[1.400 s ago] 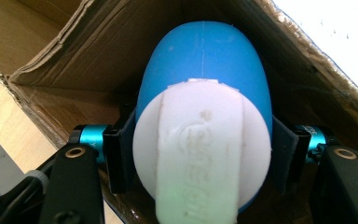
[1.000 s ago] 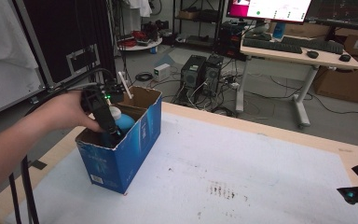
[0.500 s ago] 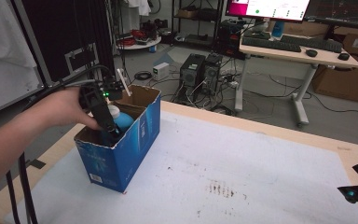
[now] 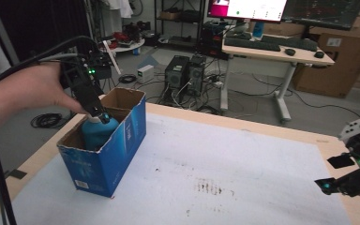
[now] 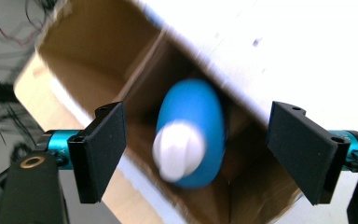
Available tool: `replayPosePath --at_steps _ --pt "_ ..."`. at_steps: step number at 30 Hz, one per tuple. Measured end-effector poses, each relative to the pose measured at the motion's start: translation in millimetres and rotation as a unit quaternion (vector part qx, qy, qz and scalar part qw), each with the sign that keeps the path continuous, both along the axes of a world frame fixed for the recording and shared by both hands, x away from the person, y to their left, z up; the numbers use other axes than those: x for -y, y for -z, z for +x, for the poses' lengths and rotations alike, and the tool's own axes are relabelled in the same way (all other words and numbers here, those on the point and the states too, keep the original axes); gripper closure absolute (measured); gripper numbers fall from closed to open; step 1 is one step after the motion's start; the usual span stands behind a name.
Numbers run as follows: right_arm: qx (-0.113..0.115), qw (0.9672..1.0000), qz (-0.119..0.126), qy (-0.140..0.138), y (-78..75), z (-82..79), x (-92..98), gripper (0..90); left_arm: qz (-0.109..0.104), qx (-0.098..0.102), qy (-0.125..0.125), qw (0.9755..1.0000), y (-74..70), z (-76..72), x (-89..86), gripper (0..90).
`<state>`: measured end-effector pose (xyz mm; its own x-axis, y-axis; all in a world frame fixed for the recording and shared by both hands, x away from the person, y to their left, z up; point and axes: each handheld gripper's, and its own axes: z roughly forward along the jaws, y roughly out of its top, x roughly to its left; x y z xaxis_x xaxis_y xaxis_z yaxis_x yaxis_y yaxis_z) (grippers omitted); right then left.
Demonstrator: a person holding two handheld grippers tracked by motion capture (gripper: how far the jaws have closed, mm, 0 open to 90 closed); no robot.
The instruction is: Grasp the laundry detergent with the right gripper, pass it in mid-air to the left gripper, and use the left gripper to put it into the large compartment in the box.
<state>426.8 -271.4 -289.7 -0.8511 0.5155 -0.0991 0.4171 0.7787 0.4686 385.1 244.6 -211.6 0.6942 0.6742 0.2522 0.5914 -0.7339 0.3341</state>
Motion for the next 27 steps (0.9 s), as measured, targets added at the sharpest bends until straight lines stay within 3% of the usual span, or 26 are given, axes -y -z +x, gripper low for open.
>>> replayPosePath --at_steps 1,7,10,11,12,13,15,20,21,22,23,27 --pt "0.000 1.0000 0.000 0.000 0.0 0.0 0.0 21.4 0.000 0.000 0.000 1.0000 0.0 0.0 0.0 20.4" --pt "0.007 0.9999 0.009 0.006 1.4 -12.1 -3.5 21.4 0.002 -0.002 0.070 0.9975 -1.9 2.3 47.4 20.4" --pt "0.006 0.9998 0.019 0.004 5.9 -19.2 -7.7 21.4 -0.005 -0.005 0.111 0.9938 6.0 9.0 73.3 20.4" --pt "0.006 0.9998 0.019 0.004 5.9 -19.2 -7.7 21.4 -0.005 -0.005 0.111 0.9938 6.0 9.0 73.3 20.4" --pt "0.005 0.9998 0.021 0.004 8.2 -22.0 -11.0 21.3 -0.008 -0.011 0.129 0.9916 11.0 13.2 84.9 20.4" --pt "0.003 0.9997 0.022 0.005 9.4 -23.1 -12.6 21.4 -0.008 -0.011 0.129 0.9916 11.0 13.2 84.9 20.4" --pt "0.001 0.9997 0.025 0.004 11.9 -24.8 -15.6 21.3 -0.010 -0.011 0.149 0.9887 18.4 19.4 100.4 20.4" --pt "-0.004 0.9997 0.025 0.001 15.1 -26.9 -20.2 21.3 -0.014 -0.016 0.166 0.9860 30.9 27.1 117.5 20.4" --pt "-0.003 0.9997 0.025 -0.001 15.5 -27.5 -21.6 21.3 -0.018 -0.019 0.177 0.9838 39.5 31.9 127.8 20.4" --pt "-0.003 0.9997 0.025 -0.001 15.5 -27.5 -21.6 21.3 -0.018 -0.019 0.177 0.9838 39.5 31.9 127.8 20.4" --pt "-0.003 0.9995 0.031 -0.005 14.8 -30.3 -27.4 15.4 -0.014 -0.019 0.182 0.9830 48.0 35.7 136.6 20.4" --pt "-0.003 0.9992 0.037 -0.013 13.0 -31.6 -31.6 15.4 -0.020 -0.019 0.188 0.9817 58.9 38.1 145.6 20.4"
